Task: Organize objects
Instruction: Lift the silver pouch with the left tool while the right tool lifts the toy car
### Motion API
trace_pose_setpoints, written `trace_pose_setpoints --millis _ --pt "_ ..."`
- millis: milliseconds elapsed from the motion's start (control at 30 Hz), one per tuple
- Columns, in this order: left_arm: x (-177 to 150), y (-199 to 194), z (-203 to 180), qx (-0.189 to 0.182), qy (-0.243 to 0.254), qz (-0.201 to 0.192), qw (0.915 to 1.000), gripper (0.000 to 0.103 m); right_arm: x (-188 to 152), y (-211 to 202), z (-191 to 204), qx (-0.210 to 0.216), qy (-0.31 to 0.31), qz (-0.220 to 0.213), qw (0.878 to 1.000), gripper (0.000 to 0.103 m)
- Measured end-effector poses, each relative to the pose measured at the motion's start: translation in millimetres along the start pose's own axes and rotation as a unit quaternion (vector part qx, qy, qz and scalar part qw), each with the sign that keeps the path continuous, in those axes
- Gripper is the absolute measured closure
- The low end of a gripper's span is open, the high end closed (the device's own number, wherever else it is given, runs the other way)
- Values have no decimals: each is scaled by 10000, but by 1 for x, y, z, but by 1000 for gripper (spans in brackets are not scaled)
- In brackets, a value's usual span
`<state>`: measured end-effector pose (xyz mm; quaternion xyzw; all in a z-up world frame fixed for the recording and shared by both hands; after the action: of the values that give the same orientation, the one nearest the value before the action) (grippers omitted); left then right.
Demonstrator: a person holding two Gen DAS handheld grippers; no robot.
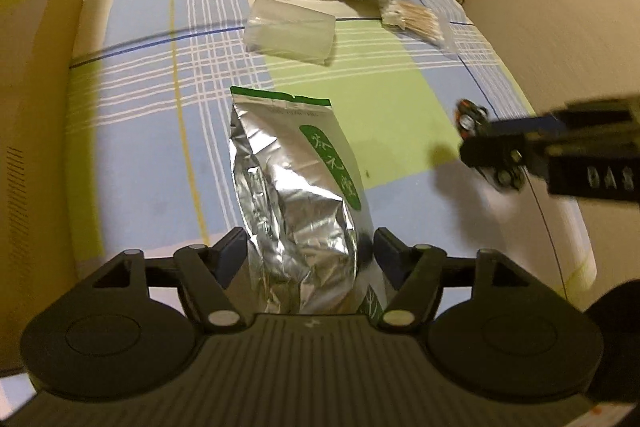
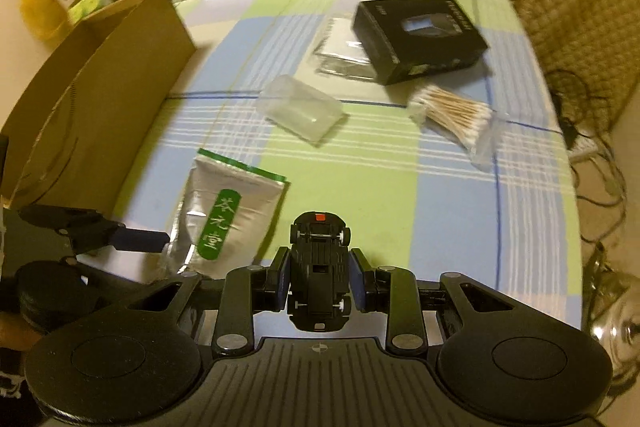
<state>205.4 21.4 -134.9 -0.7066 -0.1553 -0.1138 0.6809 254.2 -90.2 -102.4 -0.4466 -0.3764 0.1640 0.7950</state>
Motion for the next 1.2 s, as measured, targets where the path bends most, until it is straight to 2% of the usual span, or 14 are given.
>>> trace_pose_setpoints --millis 200,333,367,433,500,633,1200 --pt "5 15 -5 -2 42 133 9999 36 -11 -5 -3 -94 303 -237 9992 76" --pt "6 17 -8 82 153 88 9998 37 -17 -7 -6 -108 482 -328 9982 76" --pt "6 17 -8 98 171 80 9998 38 -19 -8 -7 -104 529 -353 9979 76" --pt "6 16 -10 36 212 61 9998 50 -23 -9 -9 -109 612 -396 9973 76" --pt "5 15 -10 -13 186 49 9998 57 -27 -9 -10 -107 685 -421 9967 76" --pt "2 10 -13 21 272 -1 9996 62 -33 -9 -10 -90 775 -416 9961 76" --pt "-29 -44 -12 -41 100 -324 9994 64 -56 -41 19 -152 743 -641 9951 76"
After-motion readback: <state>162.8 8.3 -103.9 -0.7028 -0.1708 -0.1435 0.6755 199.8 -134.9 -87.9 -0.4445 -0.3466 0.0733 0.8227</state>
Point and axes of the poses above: each gripper's, at about its wrist camera, not at the fingertips, and y roughly the way its jaws point, z to its left, x to its top, the point moved 4 cm from there along y, roughly the way its jaws point, and after that the axes turned 10 degrees about x, right-handed, at the moved point
